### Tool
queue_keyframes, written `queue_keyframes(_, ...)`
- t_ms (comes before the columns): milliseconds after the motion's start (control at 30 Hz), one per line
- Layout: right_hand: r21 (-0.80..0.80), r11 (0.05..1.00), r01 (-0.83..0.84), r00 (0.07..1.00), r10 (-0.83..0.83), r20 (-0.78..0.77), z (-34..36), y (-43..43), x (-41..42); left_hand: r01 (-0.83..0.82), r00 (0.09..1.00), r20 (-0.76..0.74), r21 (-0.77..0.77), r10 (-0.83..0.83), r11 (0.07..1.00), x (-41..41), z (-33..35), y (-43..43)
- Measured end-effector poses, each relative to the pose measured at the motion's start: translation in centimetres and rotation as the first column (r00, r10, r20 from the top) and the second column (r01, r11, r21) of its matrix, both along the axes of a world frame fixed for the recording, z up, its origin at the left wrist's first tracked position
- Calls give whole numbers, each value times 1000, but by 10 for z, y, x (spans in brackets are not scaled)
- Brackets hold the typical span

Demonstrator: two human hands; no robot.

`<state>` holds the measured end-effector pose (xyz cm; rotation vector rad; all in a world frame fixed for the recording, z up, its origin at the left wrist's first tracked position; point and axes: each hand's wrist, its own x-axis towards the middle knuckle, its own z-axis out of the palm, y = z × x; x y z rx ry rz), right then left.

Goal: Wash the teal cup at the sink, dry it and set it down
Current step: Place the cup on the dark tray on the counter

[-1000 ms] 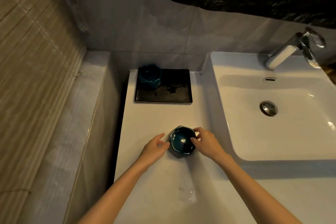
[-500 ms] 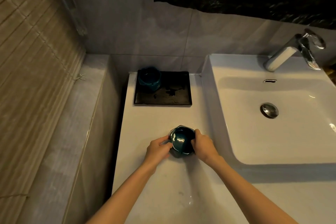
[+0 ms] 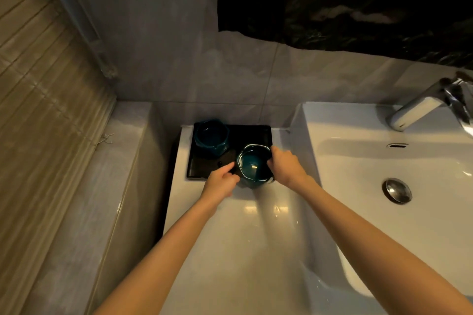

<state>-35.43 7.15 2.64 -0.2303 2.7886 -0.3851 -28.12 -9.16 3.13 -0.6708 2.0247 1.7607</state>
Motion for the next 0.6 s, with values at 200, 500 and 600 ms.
queue_keyframes(200, 39, 998, -55, 998, 54, 15, -14, -14, -65, -21, 998, 64, 25, 20, 999, -50, -12, -10)
queue_keyframes(500, 103, 978, -184, 983, 183, 16, -35, -26, -113, -203, 953, 282, 338, 106, 919, -77, -33, -13)
queue_keyframes(600, 117, 974, -193, 981, 191, 22, -40, -24, -122, -215, 954, 276, 365, 115, 906, -80, -37, -11)
